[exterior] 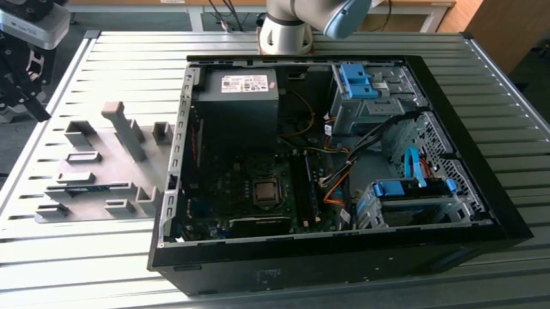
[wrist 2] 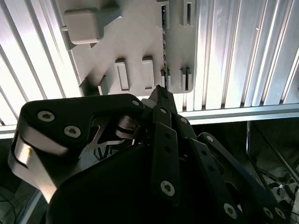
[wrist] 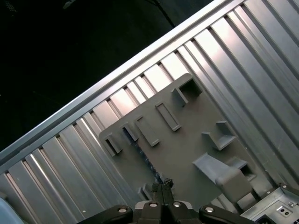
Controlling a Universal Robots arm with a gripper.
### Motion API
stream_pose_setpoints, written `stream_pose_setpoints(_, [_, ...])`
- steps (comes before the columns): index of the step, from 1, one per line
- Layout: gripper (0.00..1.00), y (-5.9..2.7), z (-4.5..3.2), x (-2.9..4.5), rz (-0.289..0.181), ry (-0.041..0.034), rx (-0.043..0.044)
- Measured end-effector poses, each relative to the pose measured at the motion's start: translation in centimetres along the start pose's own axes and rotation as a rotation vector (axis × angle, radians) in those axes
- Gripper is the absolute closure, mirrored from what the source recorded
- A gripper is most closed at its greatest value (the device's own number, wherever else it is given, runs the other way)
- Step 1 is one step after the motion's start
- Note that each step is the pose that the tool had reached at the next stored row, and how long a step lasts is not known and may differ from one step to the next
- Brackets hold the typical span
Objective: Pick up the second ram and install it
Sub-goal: 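Pick up the second ram and move it above second insertion slot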
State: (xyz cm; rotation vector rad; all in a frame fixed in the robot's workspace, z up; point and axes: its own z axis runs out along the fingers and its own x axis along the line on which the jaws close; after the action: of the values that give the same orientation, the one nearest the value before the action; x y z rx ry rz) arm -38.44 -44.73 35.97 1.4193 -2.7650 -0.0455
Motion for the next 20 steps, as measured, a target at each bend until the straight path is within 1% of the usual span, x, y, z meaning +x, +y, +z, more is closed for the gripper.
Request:
stream_pose_setpoints(16, [0.89, 0.00, 0.00, 0.00, -0.007, 0.0004, 0.0001])
stream_pose_setpoints(19, [0.89, 0.00, 0.04, 0.00, -0.060, 0.0025, 0.0010])
stream_pose_setpoints(20, [0.89, -0.01, 0.12, -0.01, -0.096, 0.0042, 0.0015])
